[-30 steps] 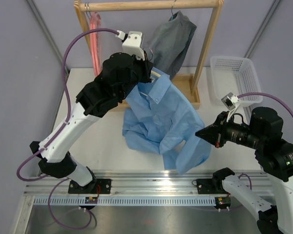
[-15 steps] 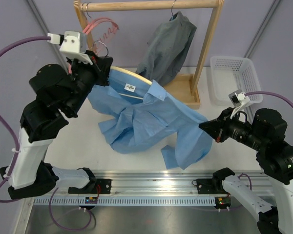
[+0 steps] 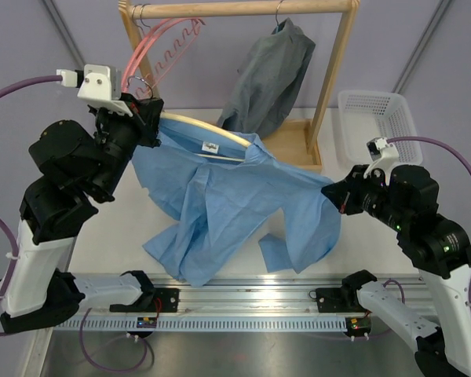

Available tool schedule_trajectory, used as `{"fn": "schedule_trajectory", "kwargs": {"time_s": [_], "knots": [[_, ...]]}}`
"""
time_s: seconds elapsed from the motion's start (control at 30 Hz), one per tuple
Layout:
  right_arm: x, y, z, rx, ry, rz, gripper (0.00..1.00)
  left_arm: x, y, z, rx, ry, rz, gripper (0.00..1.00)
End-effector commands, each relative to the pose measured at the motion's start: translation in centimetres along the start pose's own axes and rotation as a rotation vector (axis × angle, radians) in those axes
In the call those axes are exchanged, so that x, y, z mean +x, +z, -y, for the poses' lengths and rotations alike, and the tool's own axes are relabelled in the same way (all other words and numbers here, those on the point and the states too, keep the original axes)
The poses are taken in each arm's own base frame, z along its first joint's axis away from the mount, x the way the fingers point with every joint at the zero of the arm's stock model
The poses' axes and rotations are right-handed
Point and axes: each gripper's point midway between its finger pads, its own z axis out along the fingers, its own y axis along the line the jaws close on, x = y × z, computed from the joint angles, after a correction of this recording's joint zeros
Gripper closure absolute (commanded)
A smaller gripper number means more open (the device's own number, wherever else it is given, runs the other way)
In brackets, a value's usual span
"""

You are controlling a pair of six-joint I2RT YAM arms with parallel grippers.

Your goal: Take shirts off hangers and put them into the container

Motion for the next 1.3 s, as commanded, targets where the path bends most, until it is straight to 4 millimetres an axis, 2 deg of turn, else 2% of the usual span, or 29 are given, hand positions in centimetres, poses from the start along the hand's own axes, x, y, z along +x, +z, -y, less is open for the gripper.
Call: {"fn": "schedule_trajectory", "kwargs": {"time_s": [0.0, 0.1, 0.27, 0.3, 0.53, 0.9, 1.1, 1.27], "knots": [[3.8, -2.4, 9.5, 0.511, 0.016, -0.093, 1.0, -10.9, -8.9, -11.5, -0.392, -0.129, 0.366, 1.0], [3.7, -2.7, 11.0, 0.61, 0.04, -0.078, 1.0, -11.3, -10.0, -12.5, -0.421, -0.124, 0.381, 1.0], [3.4, -2.8, 12.1, 0.692, 0.076, -0.052, 1.0, -11.7, -11.6, -13.9, -0.465, -0.122, 0.398, 1.0], [3.3, -3.0, 12.5, 0.718, 0.076, -0.043, 1.0, -12.0, -12.4, -14.5, -0.477, -0.136, 0.411, 1.0], [3.7, -2.4, 13.3, 0.768, 0.078, -0.08, 1.0, -12.6, -15.9, -17.0, -0.522, -0.203, 0.481, 1.0], [4.1, -0.9, 13.5, 0.771, 0.064, -0.126, 1.0, -12.3, -16.2, -16.6, -0.461, -0.244, 0.474, 1.0], [4.3, -0.4, 14.2, 0.815, 0.051, -0.155, 1.0, -12.6, -17.6, -17.2, -0.442, -0.303, 0.508, 1.0], [5.2, 1.0, 14.2, 0.796, 0.034, -0.233, 1.0, -12.7, -18.7, -17.6, -0.422, -0.339, 0.528, 1.0]]}}
